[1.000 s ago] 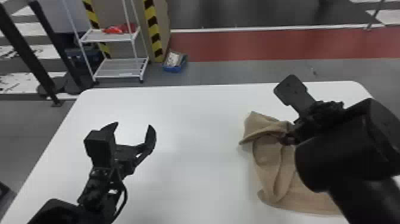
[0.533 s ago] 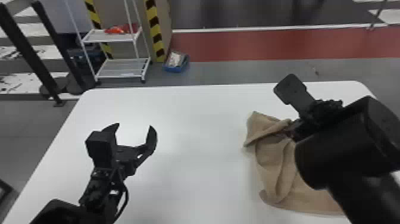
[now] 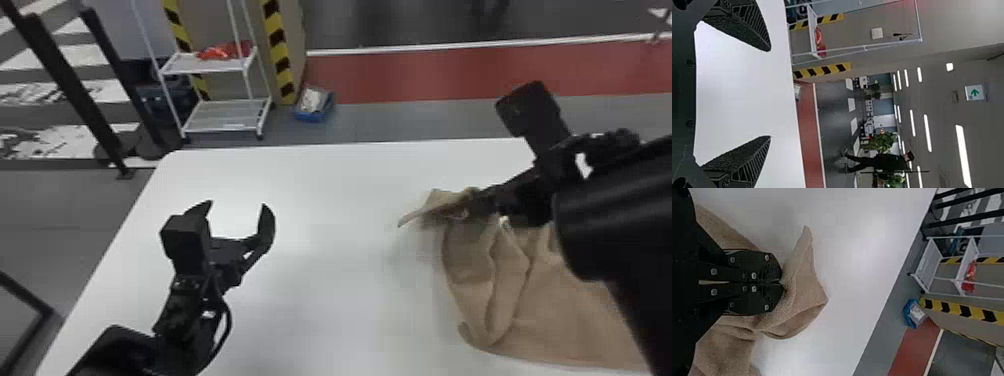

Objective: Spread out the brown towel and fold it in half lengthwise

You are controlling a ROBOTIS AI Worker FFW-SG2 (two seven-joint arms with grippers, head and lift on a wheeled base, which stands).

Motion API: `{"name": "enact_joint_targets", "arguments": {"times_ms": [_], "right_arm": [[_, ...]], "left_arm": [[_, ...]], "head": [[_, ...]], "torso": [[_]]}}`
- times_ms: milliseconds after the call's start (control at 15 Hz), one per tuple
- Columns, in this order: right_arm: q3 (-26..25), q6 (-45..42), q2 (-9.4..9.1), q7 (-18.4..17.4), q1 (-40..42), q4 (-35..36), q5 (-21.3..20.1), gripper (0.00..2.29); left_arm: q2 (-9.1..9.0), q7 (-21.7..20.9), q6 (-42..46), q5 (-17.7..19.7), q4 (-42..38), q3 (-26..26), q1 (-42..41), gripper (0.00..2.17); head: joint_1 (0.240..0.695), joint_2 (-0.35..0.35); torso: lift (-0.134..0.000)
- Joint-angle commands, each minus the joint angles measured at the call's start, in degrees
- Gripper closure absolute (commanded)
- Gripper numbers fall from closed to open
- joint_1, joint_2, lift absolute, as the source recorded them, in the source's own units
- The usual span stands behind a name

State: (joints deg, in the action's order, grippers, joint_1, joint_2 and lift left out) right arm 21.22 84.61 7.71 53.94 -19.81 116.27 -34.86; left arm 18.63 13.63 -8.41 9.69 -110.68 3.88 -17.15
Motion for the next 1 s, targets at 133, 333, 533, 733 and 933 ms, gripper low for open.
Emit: {"name": "enact_joint_targets", "arguments": {"times_ms": [133, 333, 533, 733, 933], "right_arm": [[-4.79, 4.12, -7.76, -3.05, -8.23, -4.56, 7.97, 1.69], [-7.16, 4.47, -7.76, -11.23, -13.06, -9.31, 15.35, 1.69], [-8.39, -2.03, -7.76, -18.7, -16.31, -16.25, 21.59, 1.69], [-9.36, -4.32, -7.76, -19.93, -17.19, -15.37, 27.74, 1.69], [-15.51, -4.32, -7.76, -19.93, -10.43, -9.66, 28.44, 1.69]], "left_arm": [[0.09, 0.0, 0.01, -0.02, 0.12, -0.45, -0.08, 0.08], [0.18, -0.09, 0.01, -0.02, -0.06, -0.37, -0.25, 0.08], [0.35, -0.09, -0.16, 0.07, -0.15, -0.37, -0.43, 0.08], [0.18, -0.27, -0.34, -0.02, 0.03, -0.1, -0.25, 0.08], [0.35, -0.09, -0.16, 0.07, -0.24, -0.37, -0.69, 0.08]], "head": [[0.695, 0.204], [0.69, 0.221], [0.669, 0.2], [0.649, 0.203], [0.635, 0.217]], "torso": [[-0.125], [-0.125], [-0.125], [-0.125], [-0.125]]}}
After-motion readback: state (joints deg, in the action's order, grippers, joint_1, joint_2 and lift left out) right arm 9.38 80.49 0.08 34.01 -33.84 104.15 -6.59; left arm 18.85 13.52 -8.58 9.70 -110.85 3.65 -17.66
